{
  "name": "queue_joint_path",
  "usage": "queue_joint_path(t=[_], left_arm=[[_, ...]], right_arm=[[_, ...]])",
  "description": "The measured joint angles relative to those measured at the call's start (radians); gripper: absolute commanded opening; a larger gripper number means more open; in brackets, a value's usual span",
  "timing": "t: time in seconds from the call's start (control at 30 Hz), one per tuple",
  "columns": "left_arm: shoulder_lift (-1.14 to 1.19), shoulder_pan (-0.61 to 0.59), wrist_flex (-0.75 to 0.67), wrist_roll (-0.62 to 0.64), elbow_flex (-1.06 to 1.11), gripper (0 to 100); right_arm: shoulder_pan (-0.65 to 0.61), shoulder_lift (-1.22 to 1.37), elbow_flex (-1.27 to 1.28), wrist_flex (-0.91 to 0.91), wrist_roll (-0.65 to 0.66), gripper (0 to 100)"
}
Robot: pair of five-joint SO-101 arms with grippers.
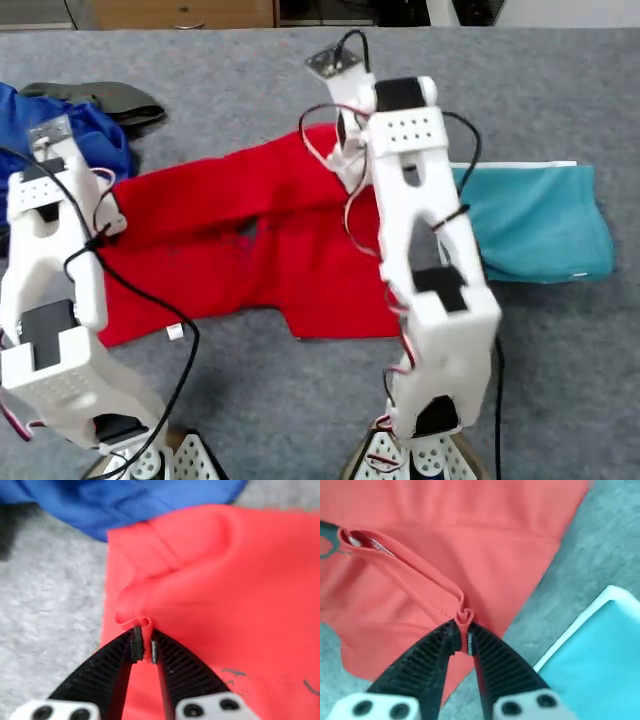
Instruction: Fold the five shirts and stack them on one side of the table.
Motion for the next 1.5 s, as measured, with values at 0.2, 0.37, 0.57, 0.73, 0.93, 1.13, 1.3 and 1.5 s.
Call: queue_joint_path(t=[0.2, 0.37, 0.57, 0.73, 0.93, 1.13, 1.3, 1.5], left_arm=[[0.006, -0.025, 0.0, -0.006, 0.006, 2], [0.008, 0.003, 0.0, -0.012, 0.026, 2], [0.008, 0.038, -0.035, -0.048, 0.14, 2], [0.006, -0.017, -0.037, -0.061, 0.15, 2], [-0.002, -0.023, -0.028, -0.098, 0.184, 2], [-0.117, -0.017, -0.044, -0.126, 0.331, 2], [-0.213, -0.012, -0.107, -0.127, 0.448, 2], [-0.262, -0.012, -0.051, -0.121, 0.442, 2]], right_arm=[[-0.006, -0.35, 0.54, -0.264, 0.003, 0.2], [-0.009, -0.572, 0.91, -0.419, 0.003, 0.2], [0.041, -0.634, 1.079, -0.474, 0.051, 0.2], [0.041, -0.667, 1.152, -0.5, 0.055, 0.2], [0.063, -0.681, 1.227, -0.562, 0.055, 0.2], [0.075, -0.683, 1.264, -0.577, 0.055, 0.2], [0.075, -0.692, 1.3, -0.578, 0.075, 0.2], [0.084, -0.692, 1.323, -0.605, 0.087, 0.2]])
